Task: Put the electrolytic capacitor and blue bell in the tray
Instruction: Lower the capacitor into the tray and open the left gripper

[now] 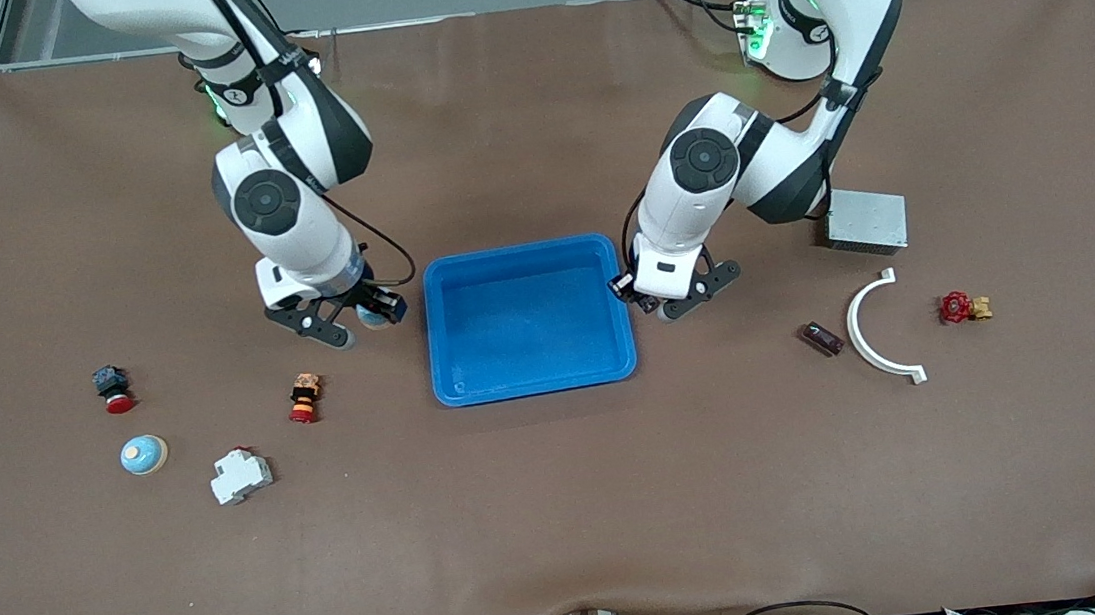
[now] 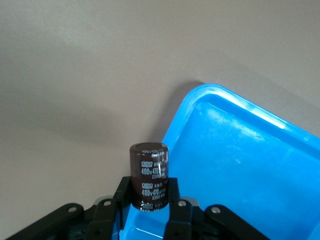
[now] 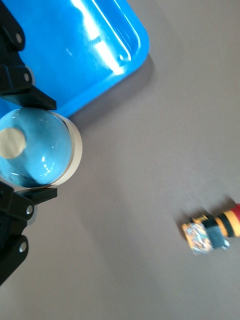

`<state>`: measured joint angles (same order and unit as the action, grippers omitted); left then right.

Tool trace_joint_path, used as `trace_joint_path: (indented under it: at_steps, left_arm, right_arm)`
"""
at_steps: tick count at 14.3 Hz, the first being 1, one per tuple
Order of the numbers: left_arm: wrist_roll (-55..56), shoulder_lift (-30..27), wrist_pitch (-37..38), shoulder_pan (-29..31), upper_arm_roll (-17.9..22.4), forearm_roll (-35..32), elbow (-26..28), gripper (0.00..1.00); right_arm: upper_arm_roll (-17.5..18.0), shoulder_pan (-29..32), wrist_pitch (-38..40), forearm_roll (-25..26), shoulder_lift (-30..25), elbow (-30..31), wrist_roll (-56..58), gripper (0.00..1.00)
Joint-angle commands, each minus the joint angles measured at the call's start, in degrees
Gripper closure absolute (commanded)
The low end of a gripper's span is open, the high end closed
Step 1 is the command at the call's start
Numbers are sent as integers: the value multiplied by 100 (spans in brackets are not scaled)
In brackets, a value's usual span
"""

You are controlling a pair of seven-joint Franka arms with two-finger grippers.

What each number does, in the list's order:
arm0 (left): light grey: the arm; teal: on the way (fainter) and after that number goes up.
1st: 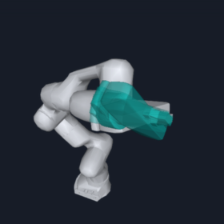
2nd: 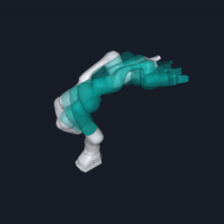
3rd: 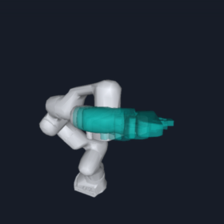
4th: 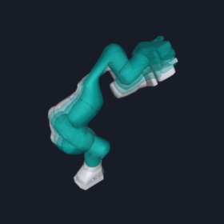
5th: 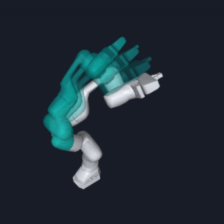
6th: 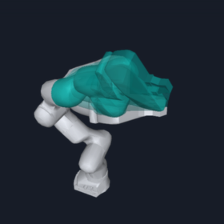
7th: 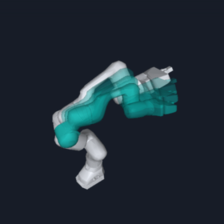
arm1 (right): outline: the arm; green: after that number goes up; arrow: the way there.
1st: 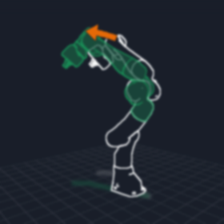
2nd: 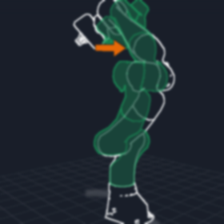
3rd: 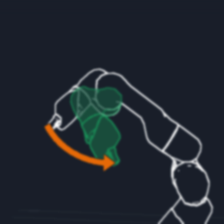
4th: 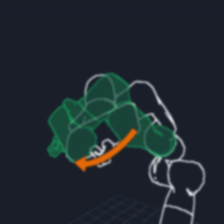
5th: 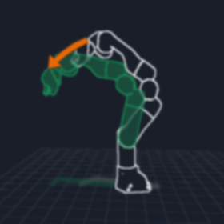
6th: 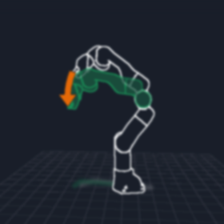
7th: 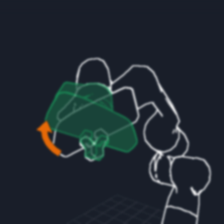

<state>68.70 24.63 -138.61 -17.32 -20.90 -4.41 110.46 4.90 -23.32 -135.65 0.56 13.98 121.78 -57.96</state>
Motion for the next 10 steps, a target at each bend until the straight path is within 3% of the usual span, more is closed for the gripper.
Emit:
trace_joint_path:
  at_steps: [1,6,10]
  left_arm:
    - [239,436,-165,-227,7,-34,-349,100]
    - [1855,1314,-421,-745,68,-104,-1157,100]
    - [2103,1676,-604,-781,103,-104,-1360,100]
  right_arm:
    - [-77,-321,57,-56,315,-295,-618,100]
    - [-77,-734,4,-65,755,-717,-1375,100]
    - [-86,-1025,-14,-56,1246,-1190,-1981,100]
